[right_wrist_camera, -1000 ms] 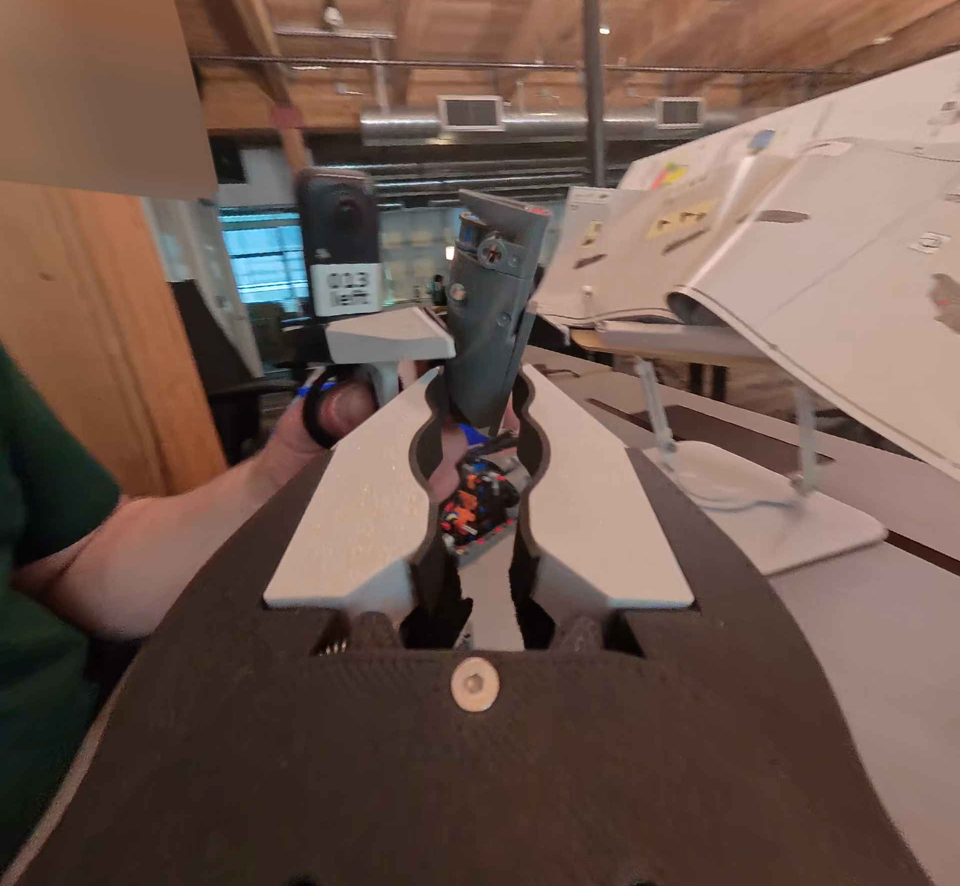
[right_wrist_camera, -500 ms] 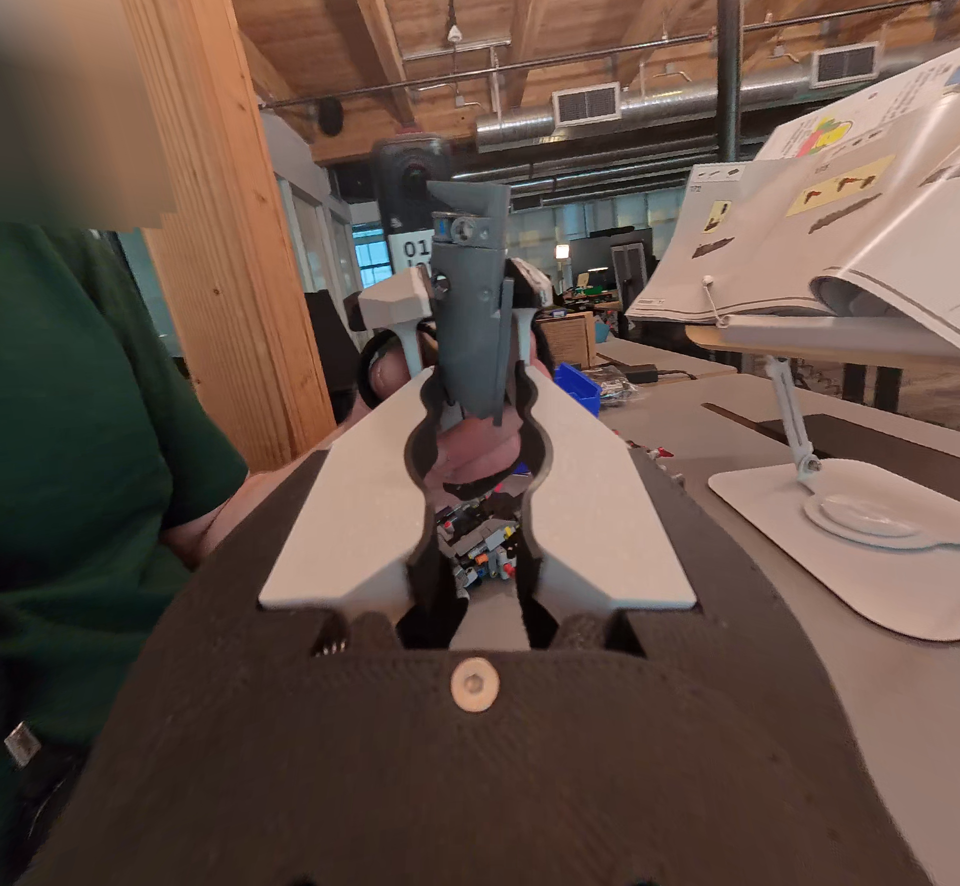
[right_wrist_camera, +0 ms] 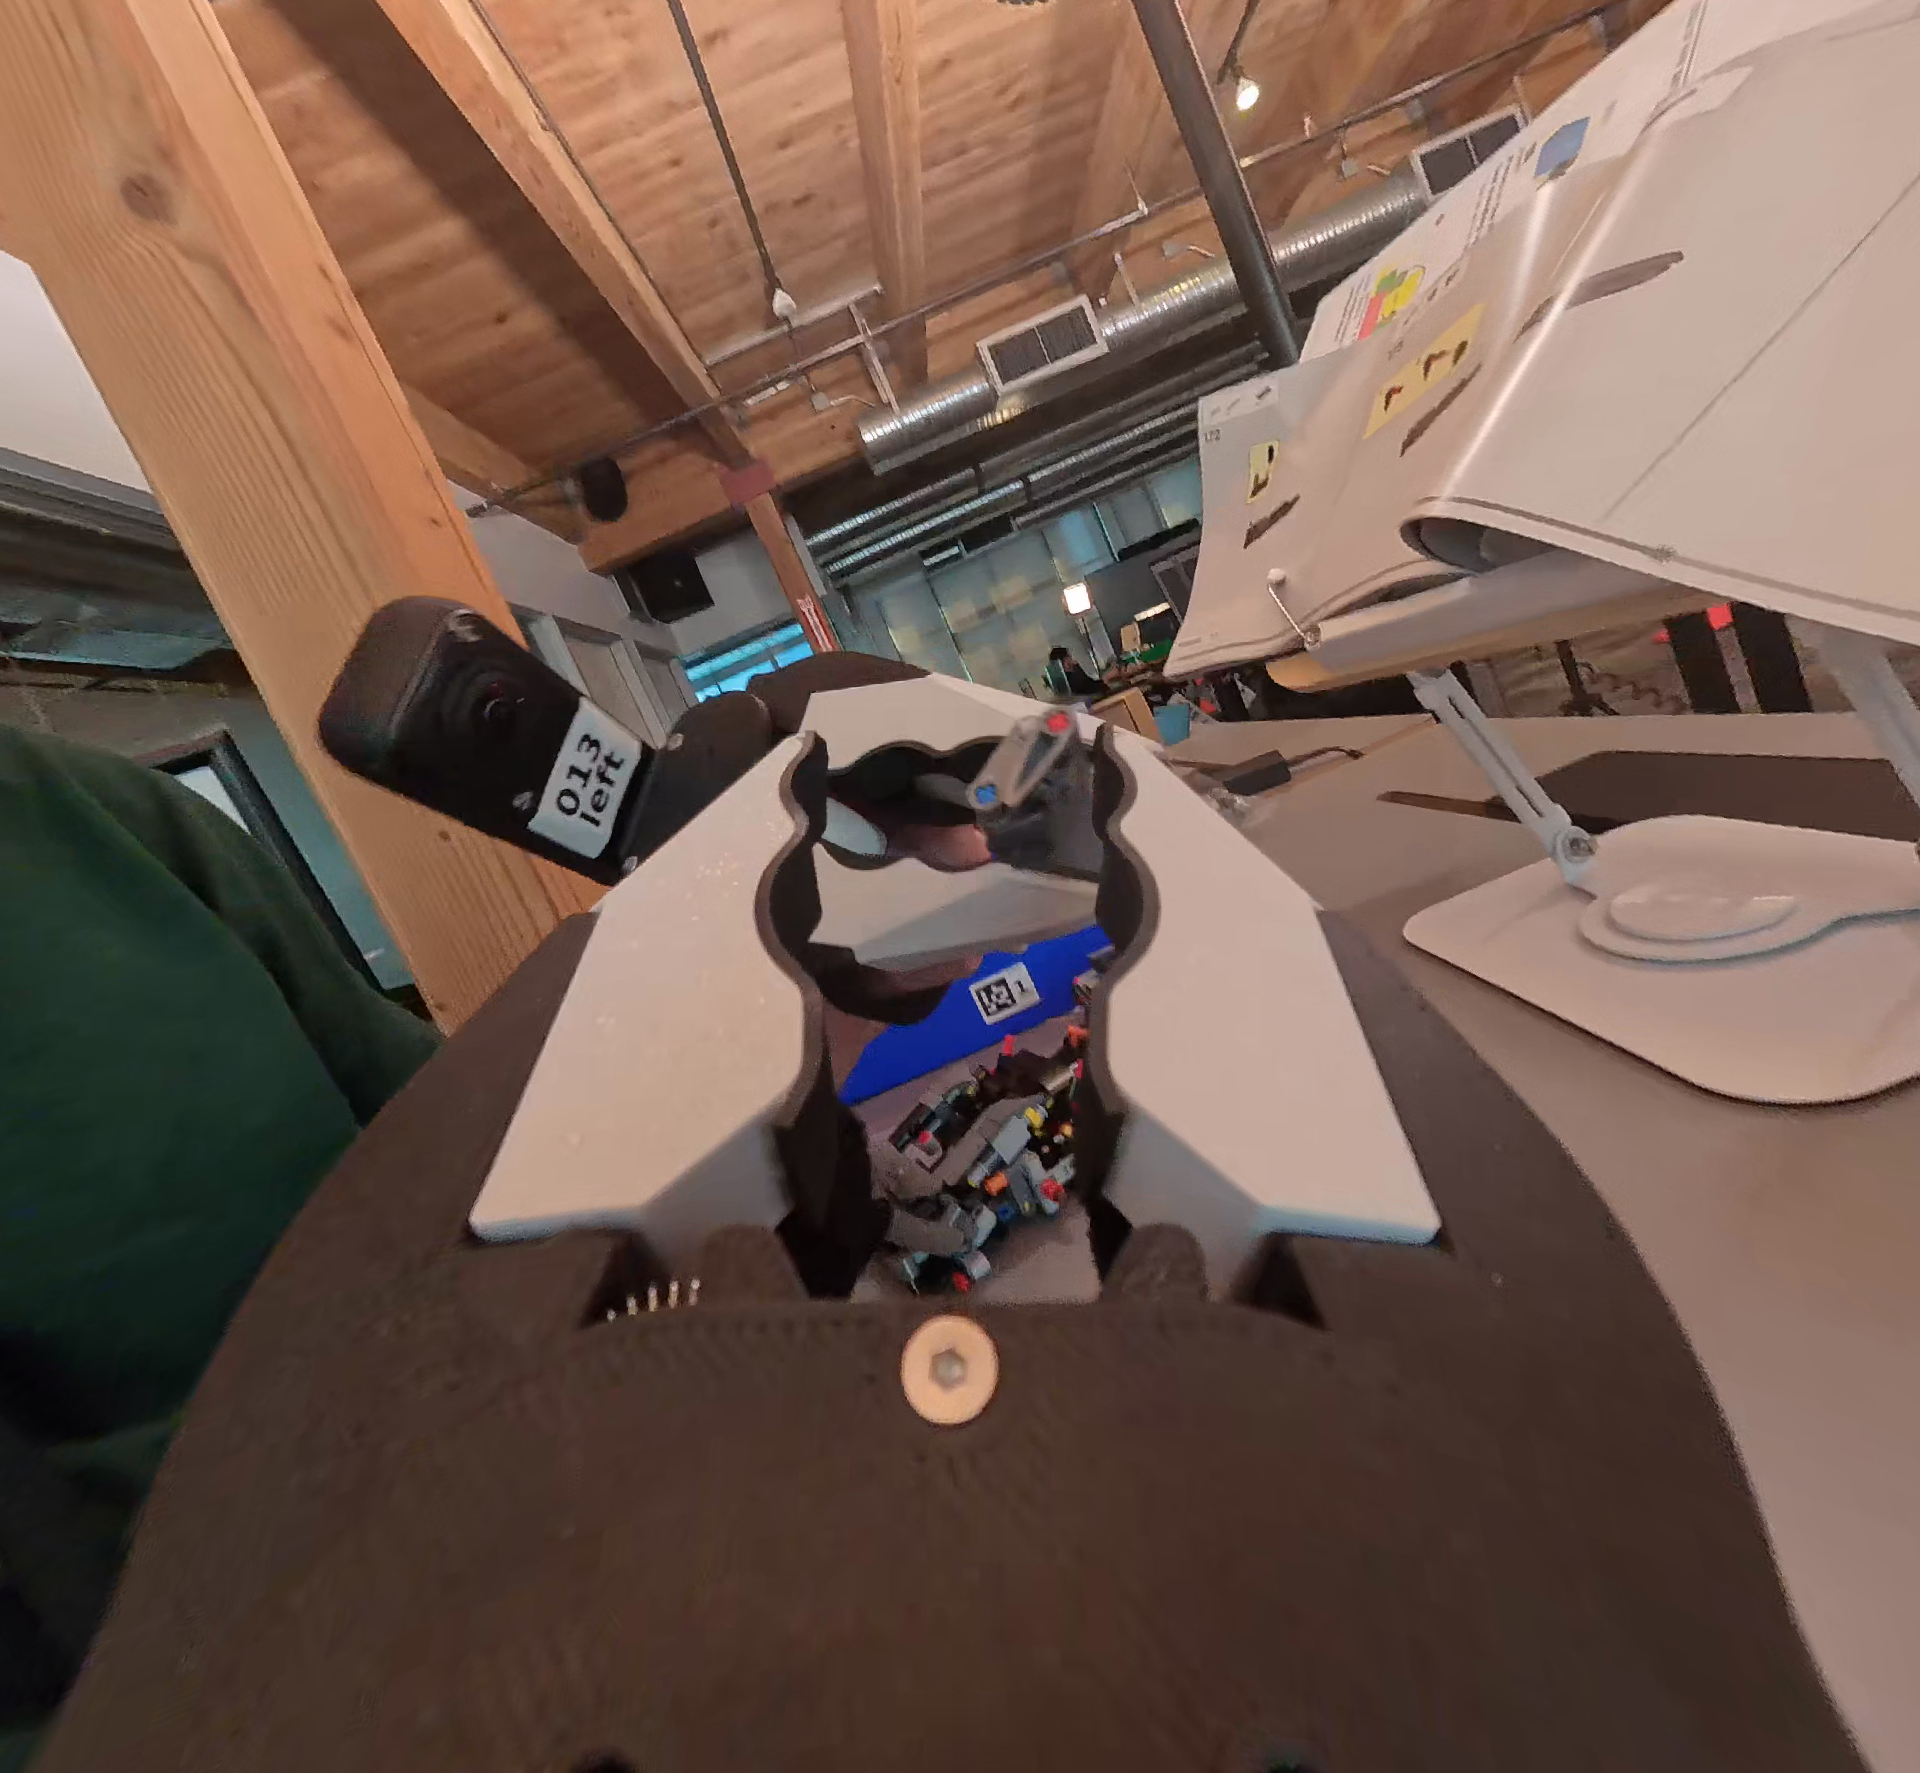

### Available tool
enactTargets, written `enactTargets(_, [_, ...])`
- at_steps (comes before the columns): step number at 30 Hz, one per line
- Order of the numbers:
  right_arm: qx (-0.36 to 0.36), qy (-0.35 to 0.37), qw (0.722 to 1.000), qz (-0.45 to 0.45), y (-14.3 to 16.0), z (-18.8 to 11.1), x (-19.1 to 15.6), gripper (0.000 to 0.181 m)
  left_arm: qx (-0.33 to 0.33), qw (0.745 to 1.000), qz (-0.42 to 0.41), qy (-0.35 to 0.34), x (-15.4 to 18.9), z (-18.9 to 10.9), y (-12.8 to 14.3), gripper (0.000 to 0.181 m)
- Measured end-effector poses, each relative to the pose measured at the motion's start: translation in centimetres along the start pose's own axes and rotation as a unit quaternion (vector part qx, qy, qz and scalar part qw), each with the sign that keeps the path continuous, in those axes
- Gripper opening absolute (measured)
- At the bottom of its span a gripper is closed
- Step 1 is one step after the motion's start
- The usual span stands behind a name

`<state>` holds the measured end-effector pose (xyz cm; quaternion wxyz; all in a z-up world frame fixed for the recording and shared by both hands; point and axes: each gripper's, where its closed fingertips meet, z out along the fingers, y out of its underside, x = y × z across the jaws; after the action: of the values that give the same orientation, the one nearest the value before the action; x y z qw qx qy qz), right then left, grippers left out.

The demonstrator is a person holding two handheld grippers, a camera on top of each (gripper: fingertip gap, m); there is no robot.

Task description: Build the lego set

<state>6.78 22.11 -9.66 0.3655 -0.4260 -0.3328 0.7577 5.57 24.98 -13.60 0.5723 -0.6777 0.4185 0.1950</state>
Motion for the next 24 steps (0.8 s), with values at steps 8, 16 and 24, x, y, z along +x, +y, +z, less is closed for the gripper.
enactTargets(8, [-0.06,0.1,0.993,0.006,1.9,-0.5,3.2,0.017,-0.049,0.994,0.095,0.006,1.3,1.1,1.1,0.024])
enactTargets(16, [0.015,0.072,0.996,0.042,-0.1,-1.4,2.9,0.016,-0.023,0.996,0.091,-0.014,0.0,0.5,-0.1,0.034])
enactTargets(24, [0.047,0.035,0.997,0.041,-1.0,-1.4,1.9,0.015,-0.006,0.999,0.043,0.006,0.1,0.5,-0.8,0.036])
